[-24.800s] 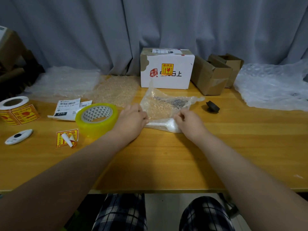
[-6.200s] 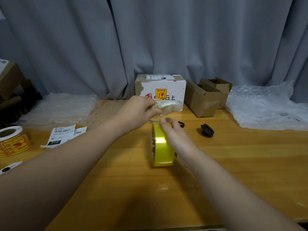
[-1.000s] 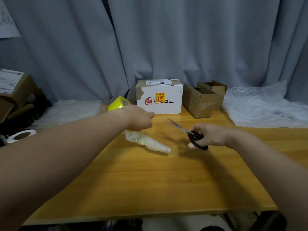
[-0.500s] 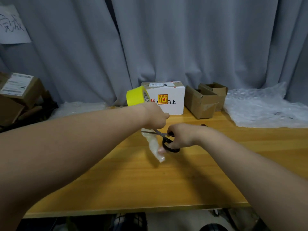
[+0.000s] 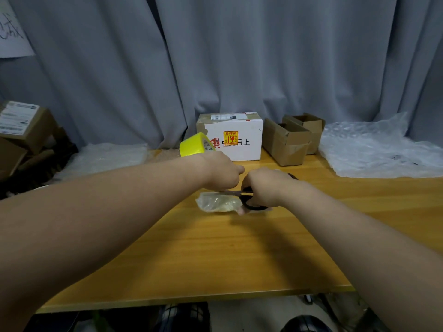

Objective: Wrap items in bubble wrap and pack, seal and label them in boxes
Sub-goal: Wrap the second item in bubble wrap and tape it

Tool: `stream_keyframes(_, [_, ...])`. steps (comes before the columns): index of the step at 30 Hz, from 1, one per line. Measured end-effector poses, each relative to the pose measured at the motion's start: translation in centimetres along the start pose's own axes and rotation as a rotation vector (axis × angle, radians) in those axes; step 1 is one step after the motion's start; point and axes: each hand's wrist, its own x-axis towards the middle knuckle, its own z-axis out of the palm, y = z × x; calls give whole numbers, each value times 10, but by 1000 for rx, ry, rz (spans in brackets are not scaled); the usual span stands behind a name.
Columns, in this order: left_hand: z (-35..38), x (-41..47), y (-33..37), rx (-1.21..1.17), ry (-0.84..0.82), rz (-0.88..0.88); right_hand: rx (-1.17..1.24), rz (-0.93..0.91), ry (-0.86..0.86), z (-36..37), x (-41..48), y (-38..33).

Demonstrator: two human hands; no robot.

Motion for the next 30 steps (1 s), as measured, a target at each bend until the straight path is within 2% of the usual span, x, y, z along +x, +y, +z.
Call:
stream_keyframes(3, [3, -7, -4, 166, 22, 68, -21, 12, 13, 11, 2, 6])
stream_keyframes(6, [13, -13, -17, 89, 84, 29, 92, 74, -6, 25, 8, 16])
stream_keyframes(12, [67, -31, -36, -493, 370, -203, 350, 189, -192, 30, 17, 35])
stream_keyframes(15, [92, -42, -37, -885, 521, -328, 289, 161, -263, 28, 23, 38])
stream_keyframes(18, [98, -50, -29, -1135, 634, -413, 168, 96, -290, 20, 30, 37])
stream_keyframes(21, [95, -51, -19, -1249, 655, -457, -18, 98, -249, 9, 38, 30])
stream_keyframes(23, [94, -48, -13, -1279, 663, -467, -92, 133, -34, 3, 39, 16])
stream_keyframes(24, [94, -46, -9, -1293, 672, -473, -2, 130, 123, 2, 40, 10])
stream_keyframes(25, [94, -44, -6, -1305, 682, -478, 205, 101, 248, 3, 42, 3])
stream_keyframes(26, [94, -42, -3, -1315, 693, -483, 488, 51, 299, 5, 42, -6])
stream_keyframes(28, [95, -39, 2, -1327, 716, -490, 950, -39, 228, 8, 38, -27])
stream_keyframes(30, [94, -39, 6, -1334, 735, -497, 1051, -59, 221, 16, 38, -40])
